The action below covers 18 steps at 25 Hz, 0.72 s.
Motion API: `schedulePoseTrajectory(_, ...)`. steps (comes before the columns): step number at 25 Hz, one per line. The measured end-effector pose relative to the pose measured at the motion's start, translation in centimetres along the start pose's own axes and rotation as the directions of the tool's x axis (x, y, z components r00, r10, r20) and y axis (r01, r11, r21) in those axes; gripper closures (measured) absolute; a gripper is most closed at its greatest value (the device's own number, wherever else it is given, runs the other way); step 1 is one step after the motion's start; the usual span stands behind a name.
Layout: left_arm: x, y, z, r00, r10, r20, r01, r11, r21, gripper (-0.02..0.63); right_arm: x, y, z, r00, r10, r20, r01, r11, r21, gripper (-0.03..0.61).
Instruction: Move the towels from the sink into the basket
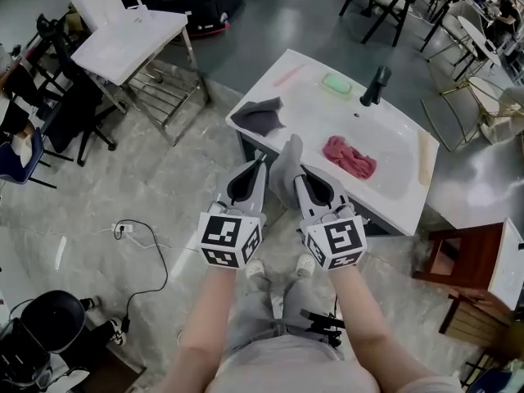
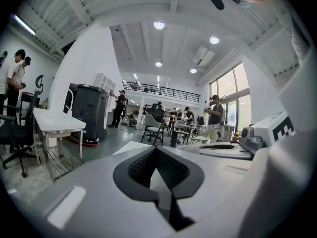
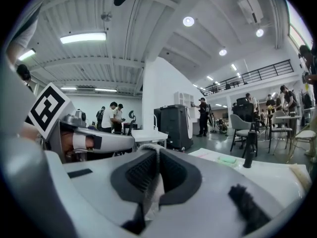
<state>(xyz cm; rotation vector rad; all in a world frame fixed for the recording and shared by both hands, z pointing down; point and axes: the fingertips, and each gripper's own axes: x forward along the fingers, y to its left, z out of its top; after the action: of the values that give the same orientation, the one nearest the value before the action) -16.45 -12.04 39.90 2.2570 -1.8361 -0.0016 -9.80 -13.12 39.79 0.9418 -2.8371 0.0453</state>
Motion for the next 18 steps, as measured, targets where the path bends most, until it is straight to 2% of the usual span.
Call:
schedulePoseTrajectory(9,-0.8,3.5,-4.6,0.998,0.025,-0.053,-0.026,0.999,-0.023,0.618,2.8,2.8,-6.6,0.992,0.052,-0.116,-0.049,0.998,0.025,0.56)
schedulePoseTrajectory(18,-1.2,6.2,-9.4,0.995,0.034,-0.098,-0.037,0.999,-0.027,0.617,4.8,4.7,-13.7,0.968,0.088,-0.234,-0.074,0.995,0.068,0.56)
